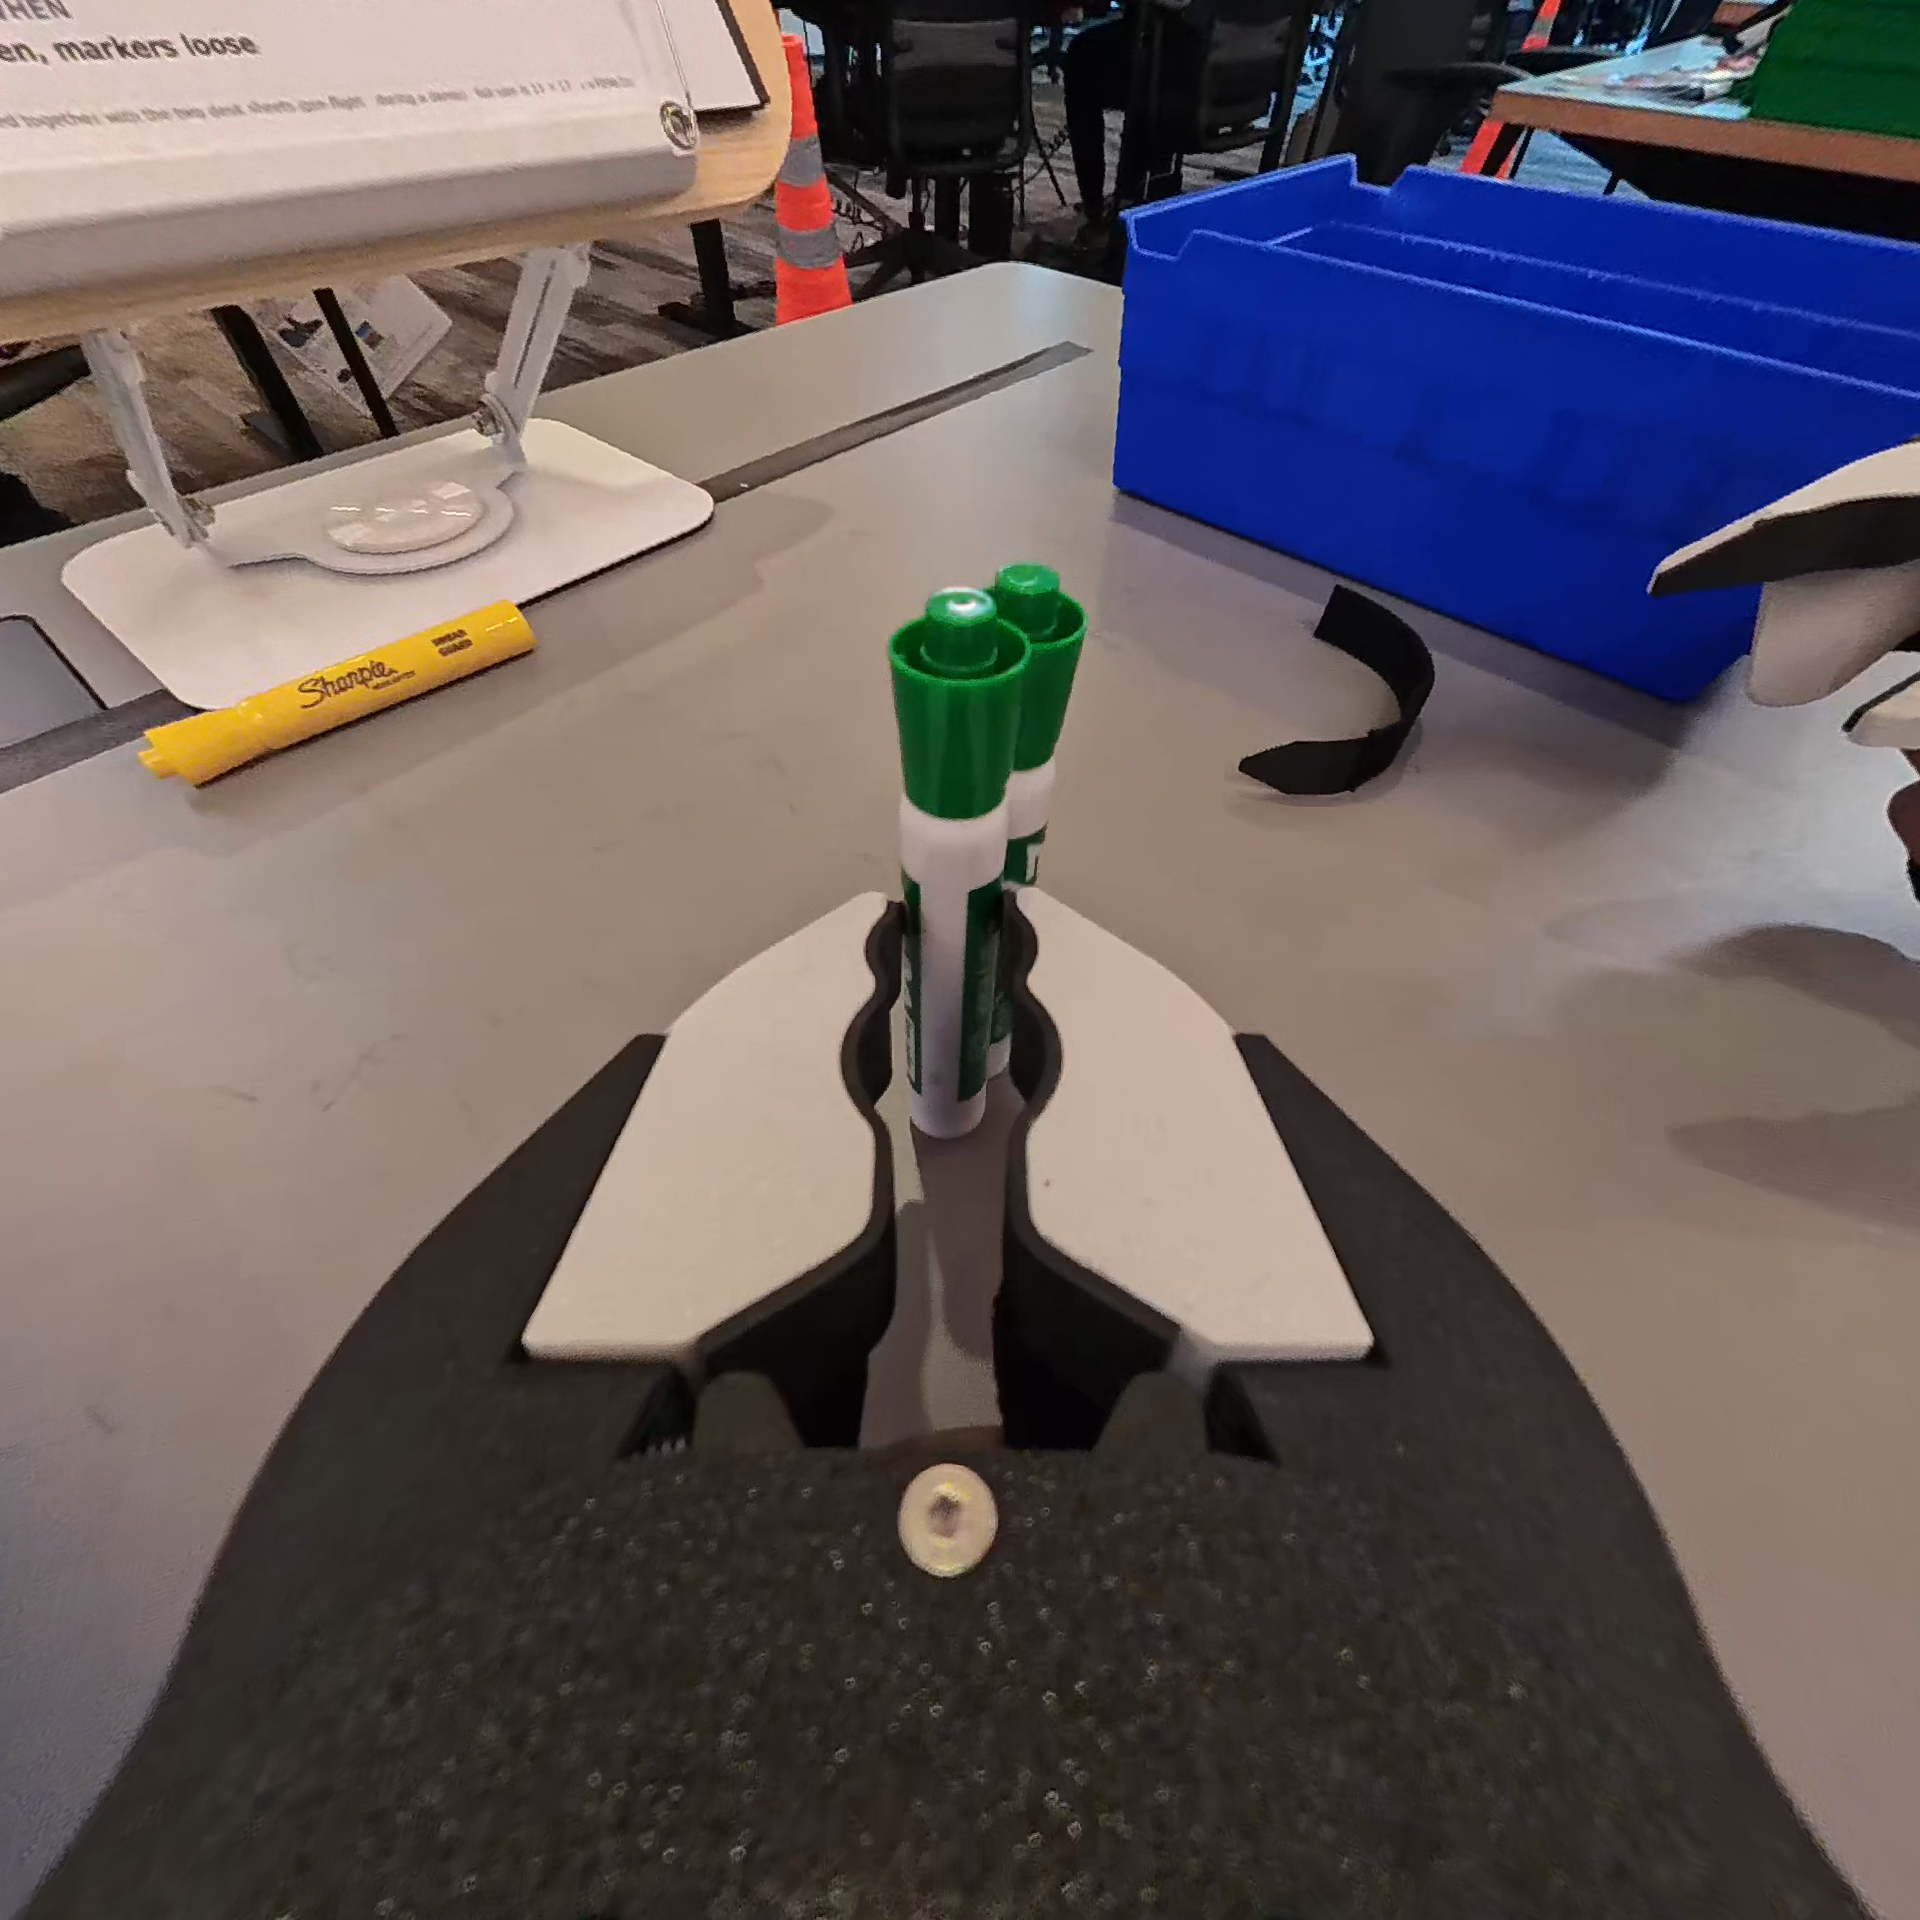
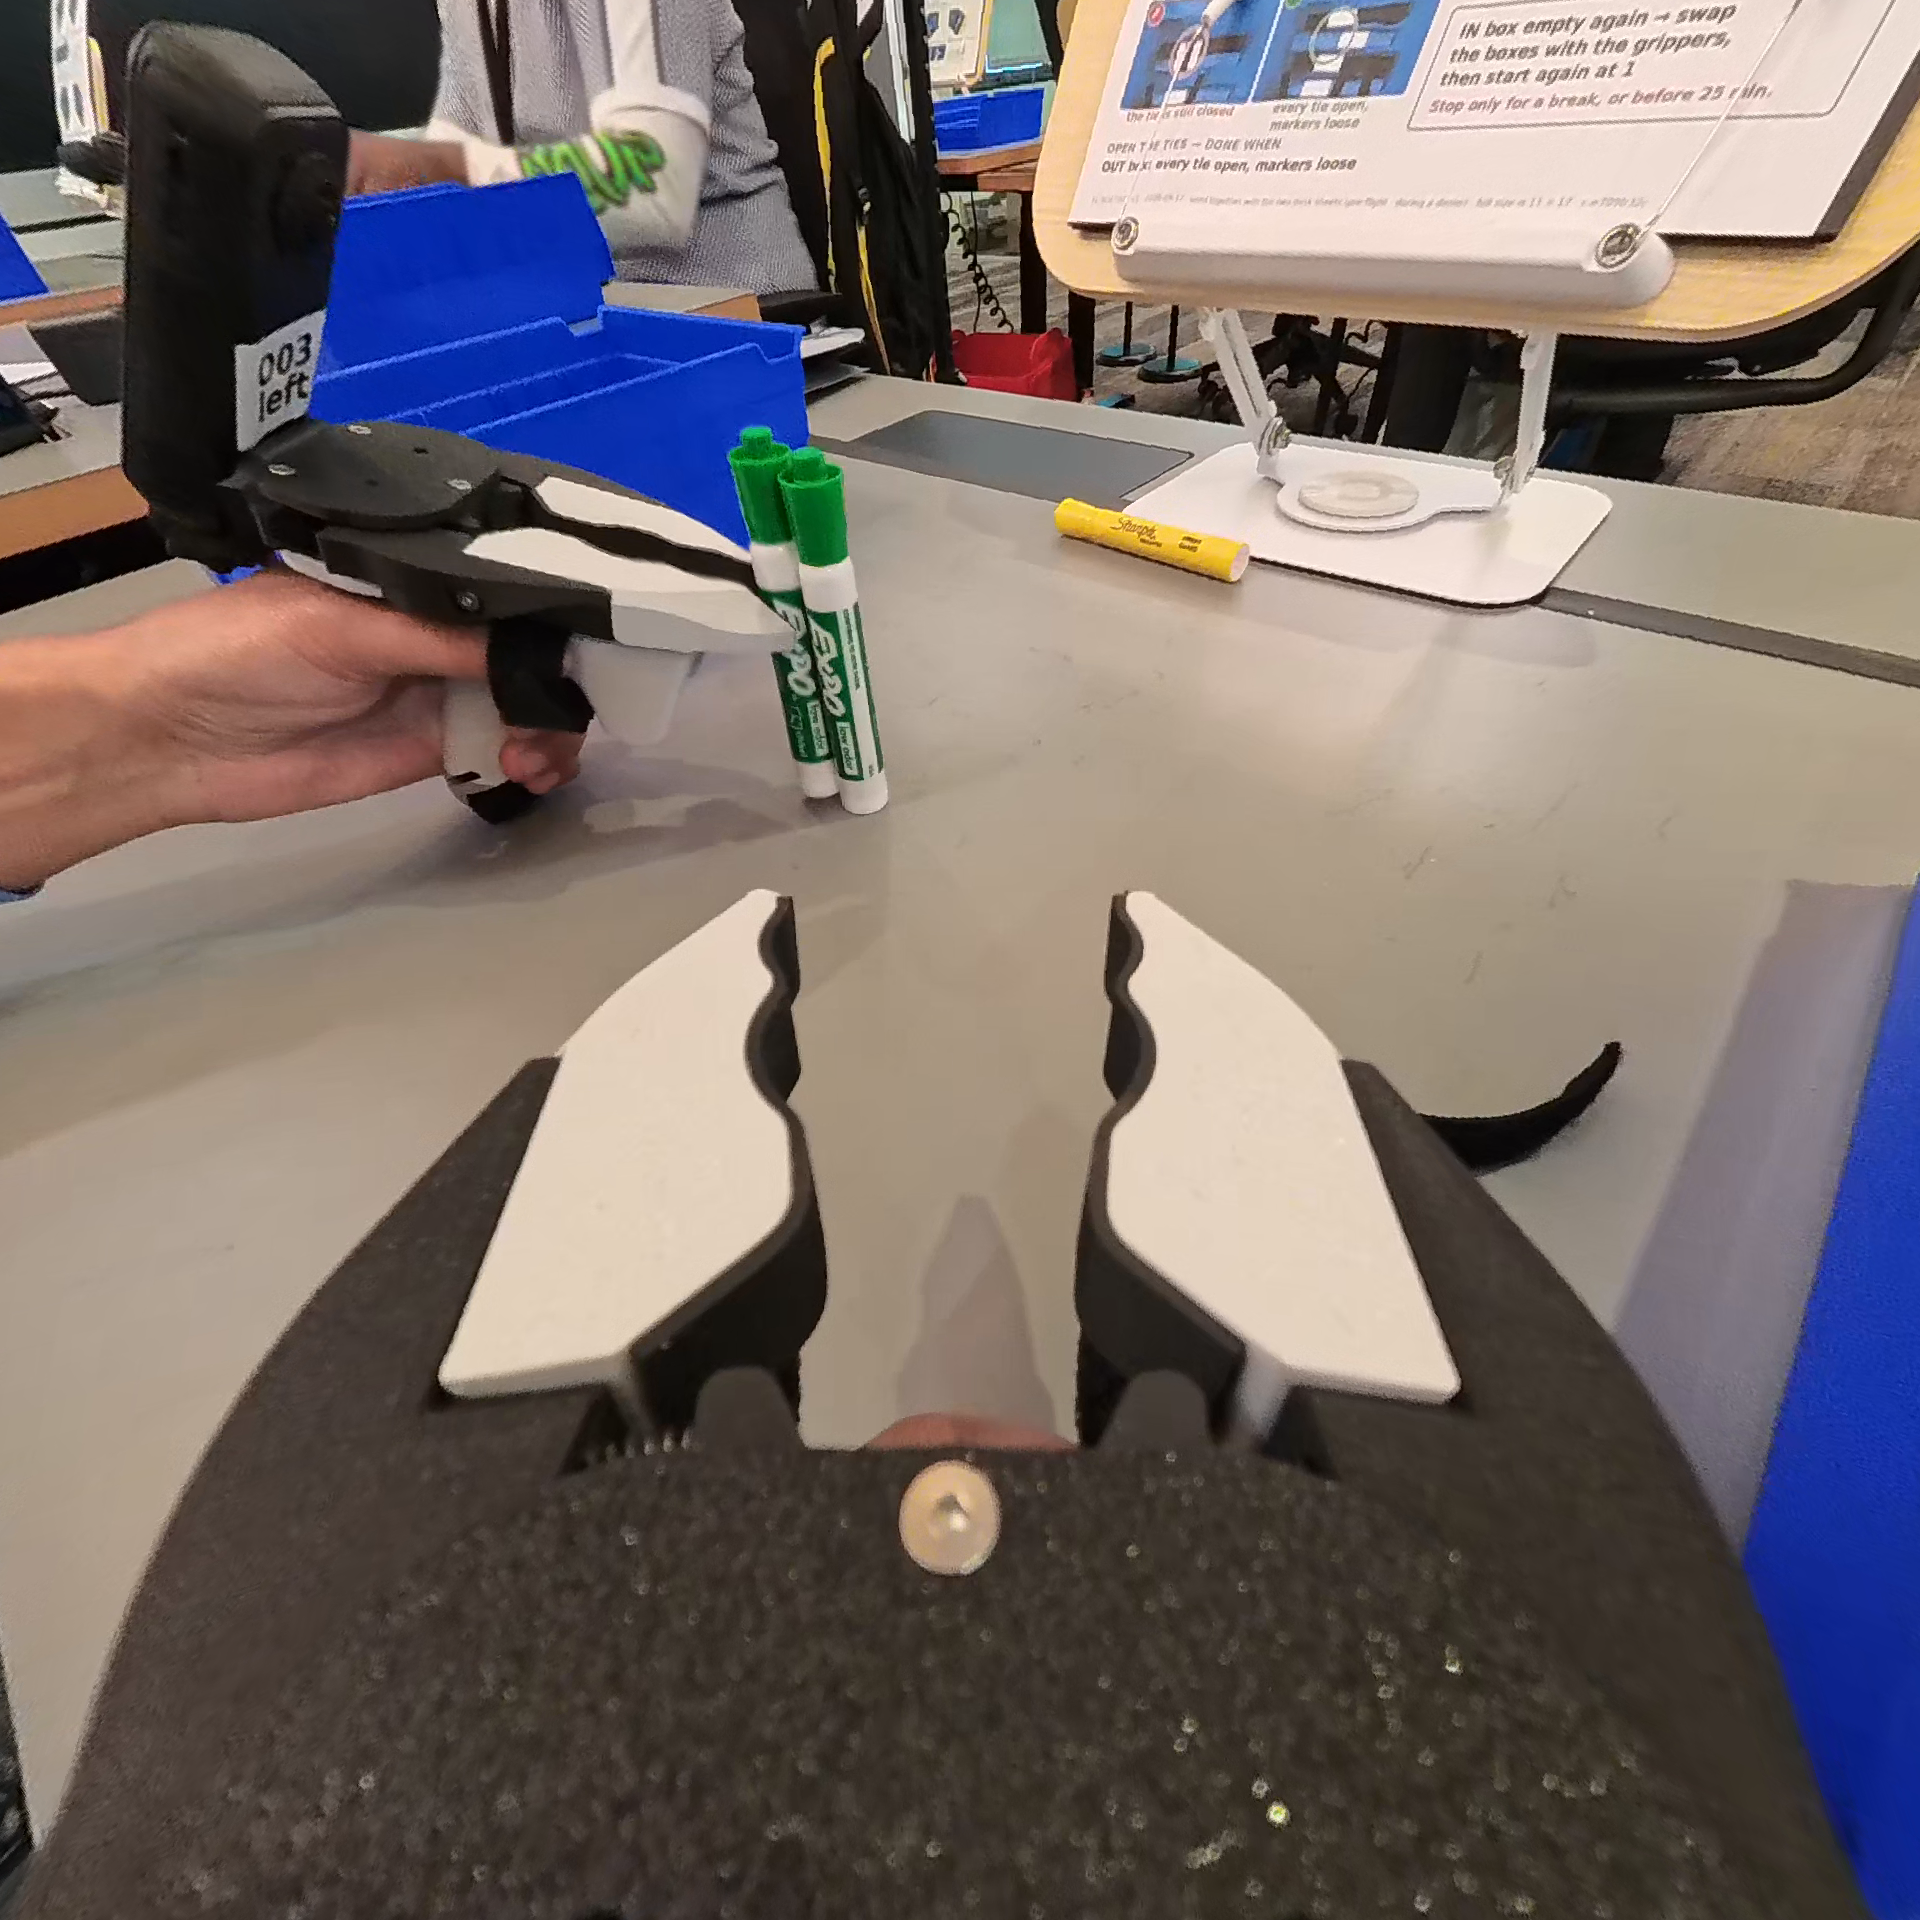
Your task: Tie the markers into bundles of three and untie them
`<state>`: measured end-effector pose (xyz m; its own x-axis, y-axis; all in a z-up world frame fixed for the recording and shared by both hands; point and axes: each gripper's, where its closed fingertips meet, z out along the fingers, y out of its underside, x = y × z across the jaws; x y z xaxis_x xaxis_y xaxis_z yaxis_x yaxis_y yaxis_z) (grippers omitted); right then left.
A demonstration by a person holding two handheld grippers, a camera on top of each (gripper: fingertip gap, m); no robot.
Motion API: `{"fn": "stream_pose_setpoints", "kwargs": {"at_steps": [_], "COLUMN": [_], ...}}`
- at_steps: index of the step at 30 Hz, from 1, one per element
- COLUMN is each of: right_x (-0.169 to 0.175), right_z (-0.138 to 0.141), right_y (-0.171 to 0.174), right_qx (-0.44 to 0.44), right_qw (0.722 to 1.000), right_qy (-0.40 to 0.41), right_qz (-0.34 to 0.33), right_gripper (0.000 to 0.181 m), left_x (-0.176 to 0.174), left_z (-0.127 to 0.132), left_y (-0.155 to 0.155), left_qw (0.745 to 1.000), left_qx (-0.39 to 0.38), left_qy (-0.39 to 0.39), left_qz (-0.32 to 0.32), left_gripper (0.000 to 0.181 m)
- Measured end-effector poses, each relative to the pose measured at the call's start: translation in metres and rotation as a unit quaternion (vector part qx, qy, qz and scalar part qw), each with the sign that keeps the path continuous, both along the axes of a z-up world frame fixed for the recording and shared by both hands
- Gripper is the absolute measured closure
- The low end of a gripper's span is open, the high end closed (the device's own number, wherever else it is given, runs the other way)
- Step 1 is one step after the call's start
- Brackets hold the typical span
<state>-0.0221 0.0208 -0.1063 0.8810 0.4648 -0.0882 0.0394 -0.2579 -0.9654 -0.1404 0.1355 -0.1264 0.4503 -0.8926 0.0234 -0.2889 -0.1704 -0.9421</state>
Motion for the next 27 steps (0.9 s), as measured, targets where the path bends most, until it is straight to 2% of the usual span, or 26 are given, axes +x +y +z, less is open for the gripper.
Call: {"fn": "stream_pose_setpoints", "kwargs": {"at_steps": [10, 20, 22, 24, 27], "right_x": [0.0, -0.002, -0.002, -0.002, -0.001], "right_z": [0.0, 0.0, 0.0, 0.001, 0.001], "right_y": [-0.001, -0.001, -0.001, -0.001, -0.001], "right_qx": [0.0, -0.001, -0.001, -0.001, 0.0], "right_qw": [1.0, 1.0, 1.0, 1.0, 1.0], "right_qy": [0.0, 0.001, 0.001, 0.002, 0.002], "right_qz": [0.001, 0.003, 0.004, 0.004, 0.003], "right_gripper": [0.125, 0.125, 0.125, 0.125, 0.125], "left_x": [-0.002, -0.003, -0.006, -0.011, -0.024], "left_z": [-0.002, 0.0, 0.002, 0.008, 0.036], "left_y": [0.0, -0.006, -0.005, -0.007, -0.012], "left_qw": [1.0, 1.0, 1.0, 1.0, 0.999], "left_qx": [-0.012, 0.011, 0.012, 0.007, 0.014], "left_qy": [0.001, 0.005, 0.003, -0.004, -0.041], "left_qz": [0.002, -0.005, 0.0, 0.005, 0.012], "left_gripper": [0.163, 0.155, 0.148, 0.141, 0.141]}}
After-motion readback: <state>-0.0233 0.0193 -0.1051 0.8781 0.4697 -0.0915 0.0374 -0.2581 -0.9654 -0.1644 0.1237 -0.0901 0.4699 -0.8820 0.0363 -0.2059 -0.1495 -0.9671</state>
